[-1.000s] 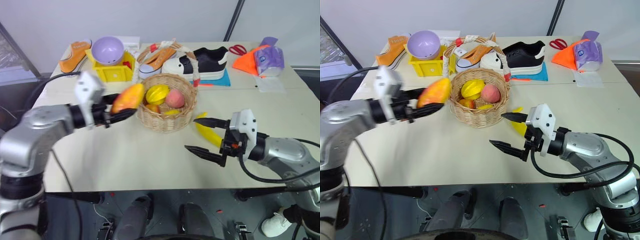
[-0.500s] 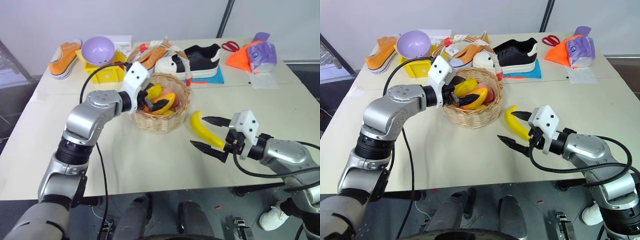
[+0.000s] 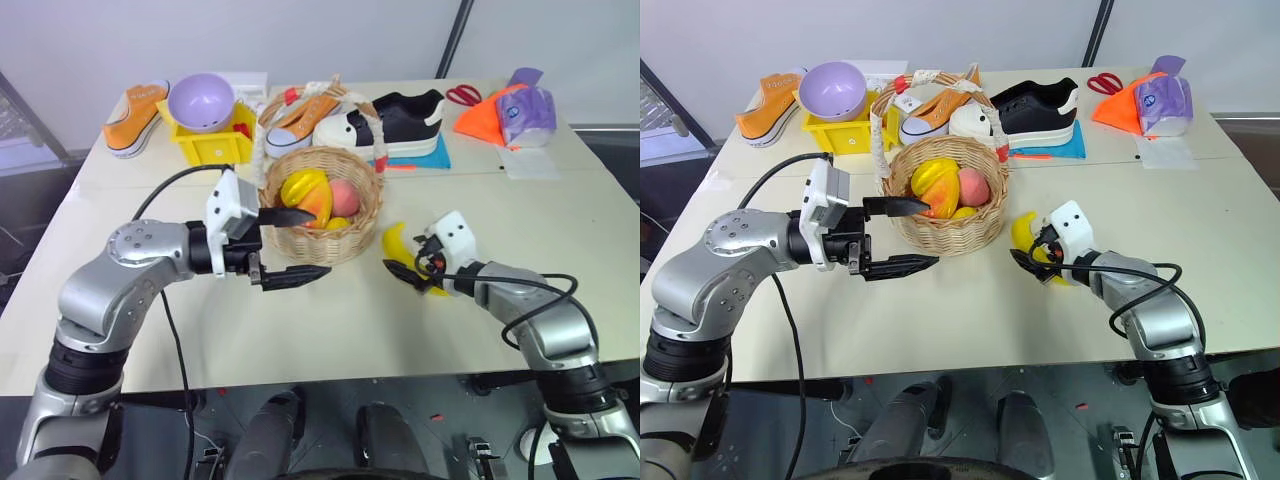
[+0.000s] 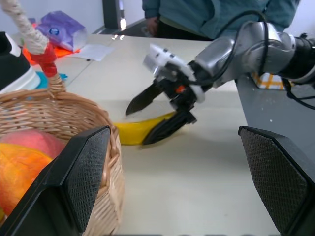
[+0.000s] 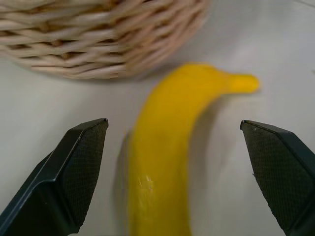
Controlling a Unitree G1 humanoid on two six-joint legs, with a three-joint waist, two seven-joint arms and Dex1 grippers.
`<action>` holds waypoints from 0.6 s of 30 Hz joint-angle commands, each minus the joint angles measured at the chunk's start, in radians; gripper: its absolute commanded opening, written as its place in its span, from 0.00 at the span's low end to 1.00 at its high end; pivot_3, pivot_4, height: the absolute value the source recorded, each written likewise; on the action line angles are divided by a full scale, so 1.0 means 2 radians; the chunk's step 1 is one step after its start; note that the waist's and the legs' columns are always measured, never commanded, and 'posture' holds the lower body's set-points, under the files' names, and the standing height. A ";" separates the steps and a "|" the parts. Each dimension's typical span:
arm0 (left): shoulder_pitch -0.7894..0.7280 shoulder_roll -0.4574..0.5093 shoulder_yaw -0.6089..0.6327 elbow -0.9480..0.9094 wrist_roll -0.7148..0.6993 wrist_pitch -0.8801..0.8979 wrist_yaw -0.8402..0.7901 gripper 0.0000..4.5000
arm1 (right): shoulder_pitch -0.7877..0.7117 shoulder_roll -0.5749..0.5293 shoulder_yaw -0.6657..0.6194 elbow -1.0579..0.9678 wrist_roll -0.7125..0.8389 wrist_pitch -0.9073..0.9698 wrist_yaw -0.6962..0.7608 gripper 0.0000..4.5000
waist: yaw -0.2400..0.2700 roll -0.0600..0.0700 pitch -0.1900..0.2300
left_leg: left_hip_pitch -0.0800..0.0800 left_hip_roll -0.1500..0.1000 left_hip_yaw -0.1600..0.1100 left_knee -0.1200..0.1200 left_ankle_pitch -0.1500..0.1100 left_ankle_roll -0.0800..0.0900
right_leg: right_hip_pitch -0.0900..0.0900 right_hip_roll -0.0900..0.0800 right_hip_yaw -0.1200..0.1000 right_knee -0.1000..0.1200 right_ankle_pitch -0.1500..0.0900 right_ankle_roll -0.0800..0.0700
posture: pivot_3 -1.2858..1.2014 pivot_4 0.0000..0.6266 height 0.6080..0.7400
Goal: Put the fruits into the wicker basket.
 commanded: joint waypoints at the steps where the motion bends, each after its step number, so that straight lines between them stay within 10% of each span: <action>1: 0.000 0.004 0.010 -0.019 -0.005 -0.007 0.008 1.00 | -0.011 0.003 -0.004 -0.004 -0.002 0.009 0.002 0.70 | -0.001 0.000 0.000 | 0.000 0.000 0.000 0.000 0.000 0.000 | 0.000 0.000 0.000 0.000 0.000 0.000 | 0.52 0.24 1.00; 5: 0.004 0.003 0.013 -0.017 0.007 -0.021 0.019 1.00 | -0.014 -0.007 -0.013 -0.021 -0.005 0.016 0.002 0.27 | -0.001 0.000 0.000 | 0.000 0.000 0.000 0.000 0.000 0.000 | 0.000 0.000 0.000 0.000 0.000 0.000 | 0.52 0.24 1.00; 18: 0.088 -0.028 0.096 0.074 0.056 -0.181 0.051 1.00 | 0.015 -0.112 -0.085 -0.223 0.131 -0.040 0.162 0.27 | -0.008 0.000 0.000 | 0.000 0.001 0.000 -0.001 -0.001 -0.001 | 0.001 0.000 0.000 0.000 0.000 0.000 | 0.52 0.24 1.00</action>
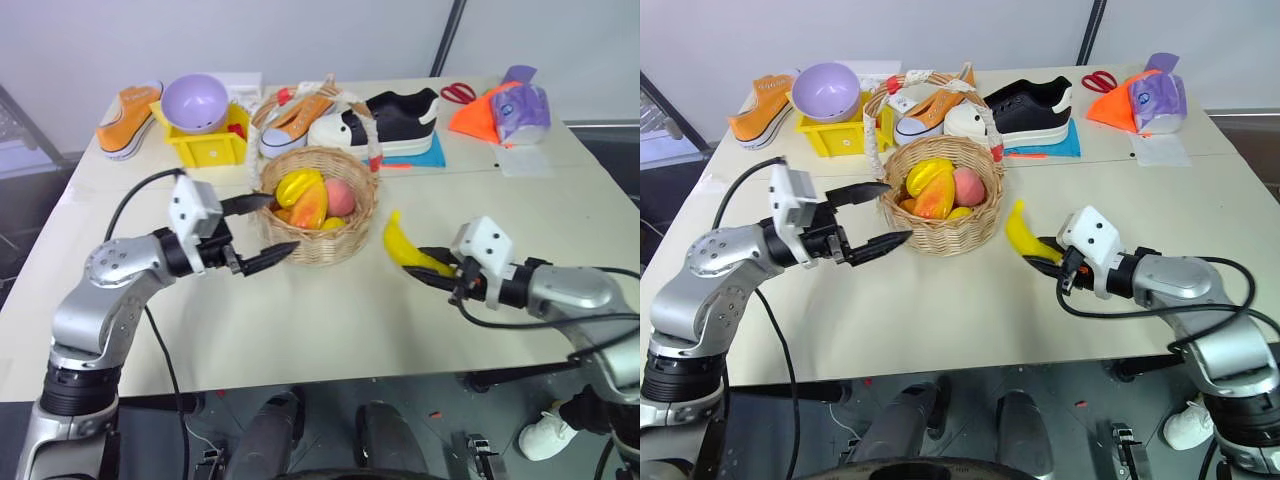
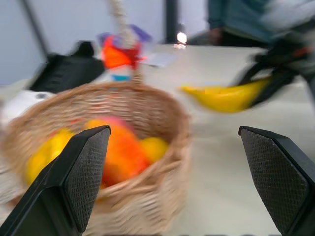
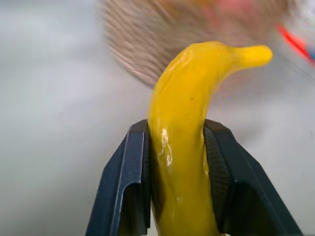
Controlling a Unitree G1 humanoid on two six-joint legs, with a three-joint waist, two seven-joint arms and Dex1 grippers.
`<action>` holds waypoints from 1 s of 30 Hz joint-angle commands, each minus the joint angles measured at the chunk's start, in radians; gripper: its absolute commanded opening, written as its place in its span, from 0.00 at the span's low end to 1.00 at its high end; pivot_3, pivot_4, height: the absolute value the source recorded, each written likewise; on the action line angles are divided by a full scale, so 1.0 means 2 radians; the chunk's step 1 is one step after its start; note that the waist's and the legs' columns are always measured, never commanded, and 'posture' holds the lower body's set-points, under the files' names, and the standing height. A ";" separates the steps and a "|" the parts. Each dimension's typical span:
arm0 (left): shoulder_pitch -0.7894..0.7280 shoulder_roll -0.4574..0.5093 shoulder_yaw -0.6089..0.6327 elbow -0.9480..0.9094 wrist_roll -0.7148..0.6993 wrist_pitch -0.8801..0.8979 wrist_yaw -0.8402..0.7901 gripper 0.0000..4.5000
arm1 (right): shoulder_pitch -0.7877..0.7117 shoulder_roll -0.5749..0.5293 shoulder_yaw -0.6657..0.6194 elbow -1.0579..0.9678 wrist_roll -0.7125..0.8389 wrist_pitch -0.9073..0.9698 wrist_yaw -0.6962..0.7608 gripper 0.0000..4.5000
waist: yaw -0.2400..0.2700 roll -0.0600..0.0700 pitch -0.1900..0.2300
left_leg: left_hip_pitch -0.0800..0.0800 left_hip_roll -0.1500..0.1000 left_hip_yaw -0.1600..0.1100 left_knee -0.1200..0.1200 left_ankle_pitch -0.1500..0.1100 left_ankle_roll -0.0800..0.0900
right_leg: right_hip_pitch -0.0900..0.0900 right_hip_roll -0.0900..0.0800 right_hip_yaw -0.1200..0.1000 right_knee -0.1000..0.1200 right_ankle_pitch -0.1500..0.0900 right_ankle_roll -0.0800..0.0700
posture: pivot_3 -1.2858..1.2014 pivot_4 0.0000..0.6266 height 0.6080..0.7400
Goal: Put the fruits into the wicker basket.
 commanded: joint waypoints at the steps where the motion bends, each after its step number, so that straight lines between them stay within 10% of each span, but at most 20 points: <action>1: 0.004 -0.006 0.032 0.018 0.000 -0.040 0.004 1.00 | -0.086 0.023 0.023 -0.036 0.042 0.028 -0.011 0.27 | -0.006 0.000 0.000 | 0.000 0.000 0.000 0.000 0.000 0.000 | 0.000 0.000 0.000 0.000 0.000 0.000 | 0.52 0.24 1.00; 13: 0.010 -0.020 0.028 0.003 -0.014 -0.031 0.015 1.00 | -0.361 0.224 0.209 0.246 -0.108 0.060 -0.124 0.27 | -0.006 0.000 0.000 | 0.000 -0.001 -0.001 0.000 0.001 0.000 | -0.003 0.000 0.000 0.000 0.001 0.001 | 0.52 0.24 1.00; 20: 0.018 -0.019 0.028 -0.009 -0.015 -0.027 0.023 1.00 | -0.342 0.207 0.194 0.204 -0.122 0.030 -0.095 0.84 | -0.007 0.000 0.000 | 0.000 -0.001 -0.001 0.000 0.000 -0.001 | -0.003 0.001 0.000 0.001 0.002 0.002 | 0.52 0.24 1.00; 30: -0.001 -0.042 0.023 -0.022 -0.073 0.018 0.039 1.00 | -0.208 0.142 0.058 0.031 -0.039 0.085 -0.097 0.84 | -0.007 0.000 0.000 | 0.000 -0.001 -0.001 0.000 0.000 -0.001 | -0.003 0.001 0.000 0.001 0.002 0.002 | 0.52 0.24 1.00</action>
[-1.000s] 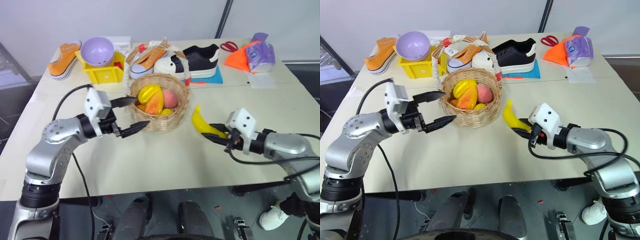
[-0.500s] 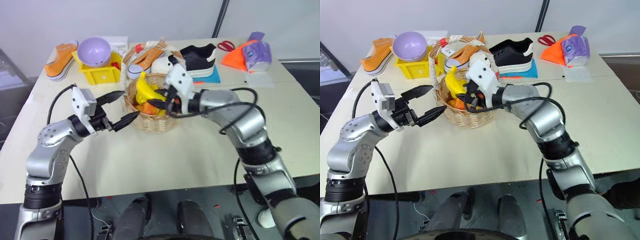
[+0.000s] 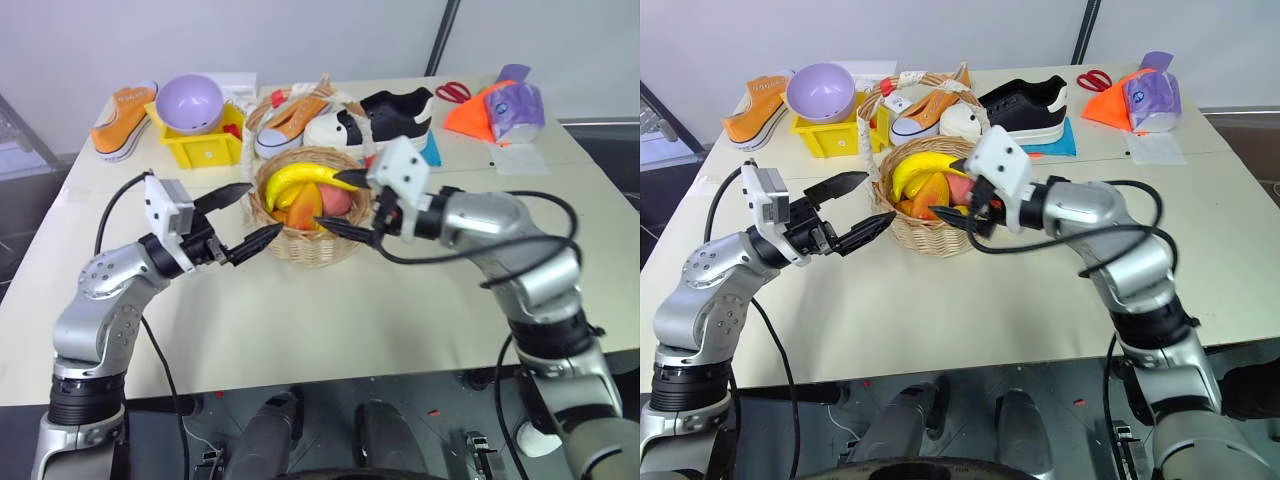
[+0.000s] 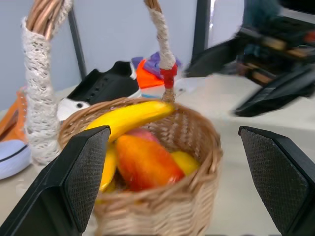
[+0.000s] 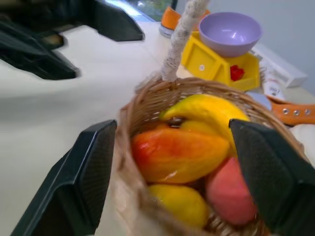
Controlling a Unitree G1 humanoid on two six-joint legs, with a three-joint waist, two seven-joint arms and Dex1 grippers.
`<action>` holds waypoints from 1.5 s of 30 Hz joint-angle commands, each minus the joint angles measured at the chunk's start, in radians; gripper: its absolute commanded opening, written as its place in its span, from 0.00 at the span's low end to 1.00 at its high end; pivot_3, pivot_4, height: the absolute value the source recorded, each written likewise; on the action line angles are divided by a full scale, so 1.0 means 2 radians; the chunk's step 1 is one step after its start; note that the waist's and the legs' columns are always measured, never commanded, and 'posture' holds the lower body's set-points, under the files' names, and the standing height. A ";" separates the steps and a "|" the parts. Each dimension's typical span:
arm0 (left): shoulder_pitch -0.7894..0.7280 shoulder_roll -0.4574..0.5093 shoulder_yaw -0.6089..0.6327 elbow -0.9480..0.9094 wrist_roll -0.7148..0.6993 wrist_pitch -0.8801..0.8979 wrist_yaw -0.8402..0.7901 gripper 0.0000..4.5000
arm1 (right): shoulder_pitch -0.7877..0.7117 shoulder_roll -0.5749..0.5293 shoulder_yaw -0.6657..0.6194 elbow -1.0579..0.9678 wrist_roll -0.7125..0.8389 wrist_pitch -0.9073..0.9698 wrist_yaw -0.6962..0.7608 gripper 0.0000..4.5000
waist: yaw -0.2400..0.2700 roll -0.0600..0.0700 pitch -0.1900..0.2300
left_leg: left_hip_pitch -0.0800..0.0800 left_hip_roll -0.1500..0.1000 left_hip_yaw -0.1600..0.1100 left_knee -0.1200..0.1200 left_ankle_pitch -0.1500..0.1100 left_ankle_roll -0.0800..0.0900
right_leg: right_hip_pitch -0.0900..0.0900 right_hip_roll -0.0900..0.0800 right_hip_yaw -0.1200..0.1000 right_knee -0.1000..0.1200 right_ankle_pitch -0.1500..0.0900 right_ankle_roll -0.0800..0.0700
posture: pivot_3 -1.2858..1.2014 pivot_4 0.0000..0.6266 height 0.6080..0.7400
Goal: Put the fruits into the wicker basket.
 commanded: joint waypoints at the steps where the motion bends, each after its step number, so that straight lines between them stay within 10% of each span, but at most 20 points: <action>1: -0.015 -0.010 -0.006 -0.023 -0.033 0.019 0.004 1.00 | 0.010 0.009 -0.052 -0.002 -0.001 0.020 -0.055 0.84 | -0.002 0.000 0.000 | 0.000 0.000 0.000 0.000 0.000 0.000 | 0.000 0.000 0.000 0.000 0.000 0.000 | 0.52 0.24 1.00; 11: -0.031 -0.027 -0.031 -0.022 -0.028 0.021 0.006 1.00 | -0.065 0.091 -0.042 0.218 -0.071 -0.103 -0.130 0.84 | -0.002 0.000 0.000 | 0.000 0.000 0.000 -0.001 0.001 0.001 | 0.000 0.001 0.001 0.000 0.000 0.000 | 0.52 0.24 1.00; 20: -0.015 -0.028 -0.034 -0.035 -0.024 0.016 0.014 1.00 | -0.069 0.115 -0.058 0.245 -0.065 -0.138 -0.127 0.00 | -0.002 0.000 0.000 | 0.000 0.000 0.000 -0.001 0.001 0.000 | 0.000 0.001 0.001 0.000 0.000 0.000 | 0.52 0.24 1.00; 38: -0.050 -0.047 -0.062 0.011 0.006 0.001 0.000 1.00 | 0.063 -0.057 -0.294 0.287 -0.089 -0.201 -0.210 0.00 | 0.002 0.002 0.000 | 0.000 0.000 0.001 0.000 0.001 0.001 | 0.001 0.001 0.001 0.000 0.000 -0.001 | 0.52 0.24 1.00; 45: -0.054 -0.051 -0.067 0.012 0.014 -0.001 0.003 1.00 | 0.061 -0.065 -0.293 0.318 -0.091 -0.224 -0.210 0.77 | -0.002 0.003 0.001 | 0.000 0.000 0.001 -0.001 0.001 0.001 | 0.001 0.001 0.001 0.000 0.000 0.000 | 0.52 0.24 1.00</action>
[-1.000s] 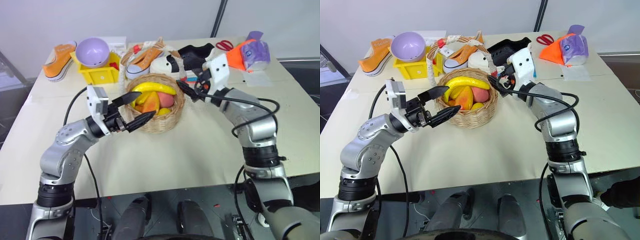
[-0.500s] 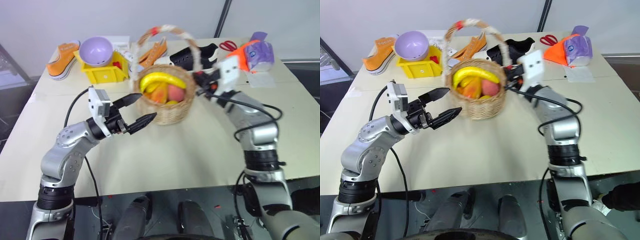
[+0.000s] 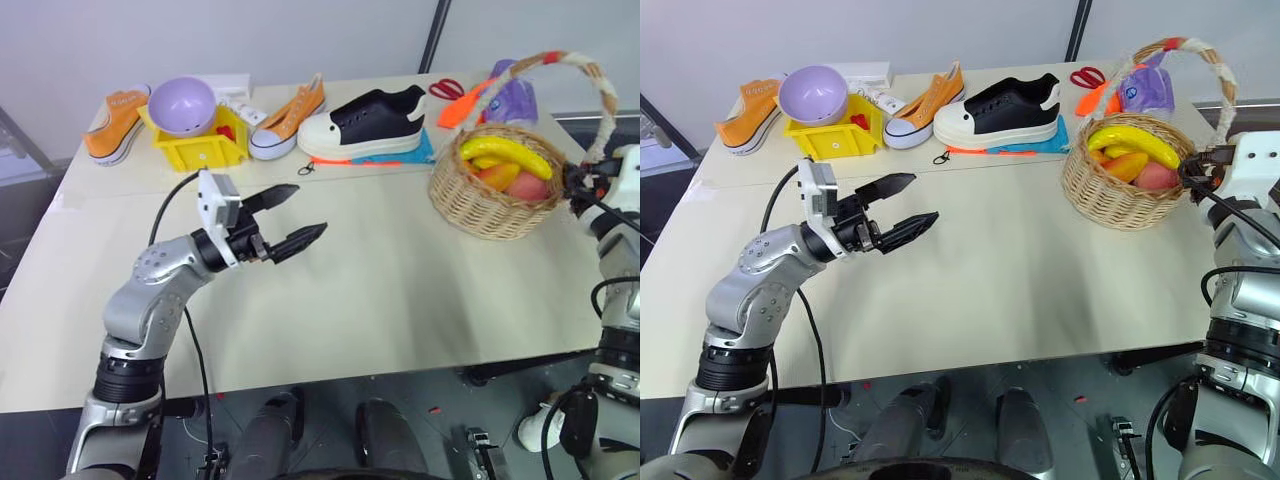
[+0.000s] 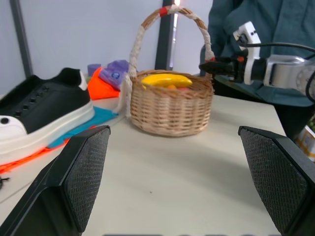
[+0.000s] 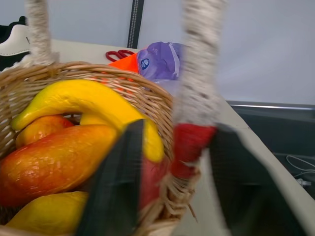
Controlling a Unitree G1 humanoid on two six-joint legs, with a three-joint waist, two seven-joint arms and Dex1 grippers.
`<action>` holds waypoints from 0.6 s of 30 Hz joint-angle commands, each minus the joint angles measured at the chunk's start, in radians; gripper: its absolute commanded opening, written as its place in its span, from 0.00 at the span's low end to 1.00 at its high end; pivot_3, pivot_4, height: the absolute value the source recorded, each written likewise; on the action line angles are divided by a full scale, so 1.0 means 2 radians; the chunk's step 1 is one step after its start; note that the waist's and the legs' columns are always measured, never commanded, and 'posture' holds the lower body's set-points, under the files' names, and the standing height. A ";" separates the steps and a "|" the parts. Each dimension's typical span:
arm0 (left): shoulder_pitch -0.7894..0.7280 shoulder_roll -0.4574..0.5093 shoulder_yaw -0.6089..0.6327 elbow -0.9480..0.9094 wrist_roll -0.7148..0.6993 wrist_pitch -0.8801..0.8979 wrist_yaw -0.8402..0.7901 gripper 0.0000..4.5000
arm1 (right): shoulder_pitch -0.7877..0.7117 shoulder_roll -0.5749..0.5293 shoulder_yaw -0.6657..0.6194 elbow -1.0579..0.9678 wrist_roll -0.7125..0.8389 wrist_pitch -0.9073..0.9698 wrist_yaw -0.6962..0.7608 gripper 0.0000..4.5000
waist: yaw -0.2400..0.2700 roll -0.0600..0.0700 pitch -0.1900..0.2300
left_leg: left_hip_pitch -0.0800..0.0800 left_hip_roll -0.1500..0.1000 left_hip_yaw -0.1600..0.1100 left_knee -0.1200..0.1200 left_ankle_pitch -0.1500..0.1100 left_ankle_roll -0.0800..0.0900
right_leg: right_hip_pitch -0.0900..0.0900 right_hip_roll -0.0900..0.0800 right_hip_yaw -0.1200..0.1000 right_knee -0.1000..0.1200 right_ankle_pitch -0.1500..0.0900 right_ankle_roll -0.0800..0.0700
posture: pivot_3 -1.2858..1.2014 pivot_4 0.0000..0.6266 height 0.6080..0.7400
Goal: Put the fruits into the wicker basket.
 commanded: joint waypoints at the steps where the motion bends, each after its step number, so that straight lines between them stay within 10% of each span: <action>1: -0.001 0.004 0.008 -0.011 0.004 -0.012 0.002 1.00 | 0.003 -0.016 -0.008 -0.029 0.001 -0.018 -0.001 0.87 | 0.002 0.000 0.000 | 0.000 0.000 0.000 0.000 0.000 0.000 | 0.000 0.000 0.000 0.000 0.000 0.000 | 0.52 0.24 1.00; 10: 0.060 0.069 0.055 0.021 0.026 0.001 0.013 1.00 | 0.227 -0.004 -0.084 -0.197 0.098 -0.034 0.127 0.87 | 0.014 0.001 0.000 | 0.000 0.000 -0.001 0.000 0.000 0.000 | 0.000 0.000 0.000 -0.001 0.000 0.000 | 0.52 0.24 1.00; 18: 0.129 0.087 0.089 0.080 0.074 -0.051 0.021 1.00 | 0.301 0.015 0.012 -0.301 0.142 0.002 0.183 0.87 | 0.002 0.001 0.000 | 0.000 0.000 -0.001 0.000 -0.001 -0.001 | 0.001 -0.001 0.001 -0.001 -0.001 -0.002 | 0.52 0.24 1.00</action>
